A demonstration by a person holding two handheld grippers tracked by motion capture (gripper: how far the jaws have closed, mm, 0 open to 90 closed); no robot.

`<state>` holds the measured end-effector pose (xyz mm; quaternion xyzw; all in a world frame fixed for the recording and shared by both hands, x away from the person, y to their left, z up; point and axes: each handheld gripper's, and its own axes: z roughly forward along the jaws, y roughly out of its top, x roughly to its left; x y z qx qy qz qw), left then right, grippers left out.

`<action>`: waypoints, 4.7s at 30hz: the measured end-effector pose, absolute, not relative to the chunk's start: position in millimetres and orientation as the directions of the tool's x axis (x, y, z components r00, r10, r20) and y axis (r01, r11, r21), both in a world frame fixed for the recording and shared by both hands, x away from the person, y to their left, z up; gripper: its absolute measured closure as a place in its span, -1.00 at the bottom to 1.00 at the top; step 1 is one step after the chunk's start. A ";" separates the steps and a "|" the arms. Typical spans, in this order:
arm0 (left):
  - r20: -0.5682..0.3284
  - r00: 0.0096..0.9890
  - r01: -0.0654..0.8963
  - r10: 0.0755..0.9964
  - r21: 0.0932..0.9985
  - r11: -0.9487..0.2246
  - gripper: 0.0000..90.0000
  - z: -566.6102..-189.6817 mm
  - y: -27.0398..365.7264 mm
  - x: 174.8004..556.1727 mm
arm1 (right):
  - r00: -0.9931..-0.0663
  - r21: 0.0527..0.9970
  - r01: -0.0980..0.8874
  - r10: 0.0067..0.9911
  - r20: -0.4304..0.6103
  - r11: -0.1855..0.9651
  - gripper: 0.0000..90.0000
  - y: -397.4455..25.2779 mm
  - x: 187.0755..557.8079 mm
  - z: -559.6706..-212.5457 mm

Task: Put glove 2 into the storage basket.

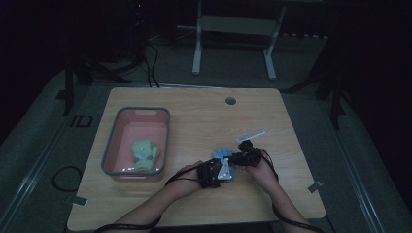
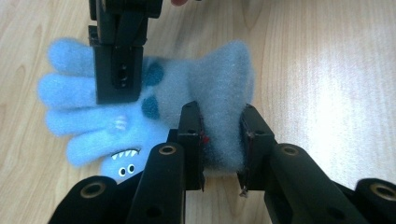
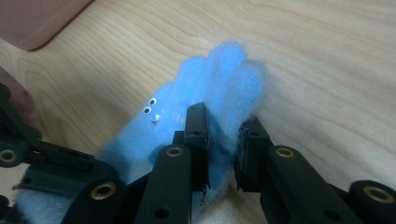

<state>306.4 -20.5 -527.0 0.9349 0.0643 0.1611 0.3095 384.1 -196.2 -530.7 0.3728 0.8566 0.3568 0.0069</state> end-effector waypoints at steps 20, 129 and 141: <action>0.264 0.937 0.028 0.227 0.594 -0.804 0.67 -487.8 -2.0 306.5 | -0.754 0.682 0.588 0.600 0.267 0.435 0.74 -186.1 382.9 -489.5; 0.190 0.870 0.300 0.454 0.527 -0.795 0.63 -492.6 228.2 318.9 | -0.882 0.617 0.462 0.403 0.244 0.638 0.62 84.0 428.3 -483.2; 0.170 0.862 0.332 0.477 0.521 -0.786 0.20 -493.0 225.1 321.7 | -0.879 0.633 0.461 0.420 0.227 0.622 0.10 68.7 428.1 -476.6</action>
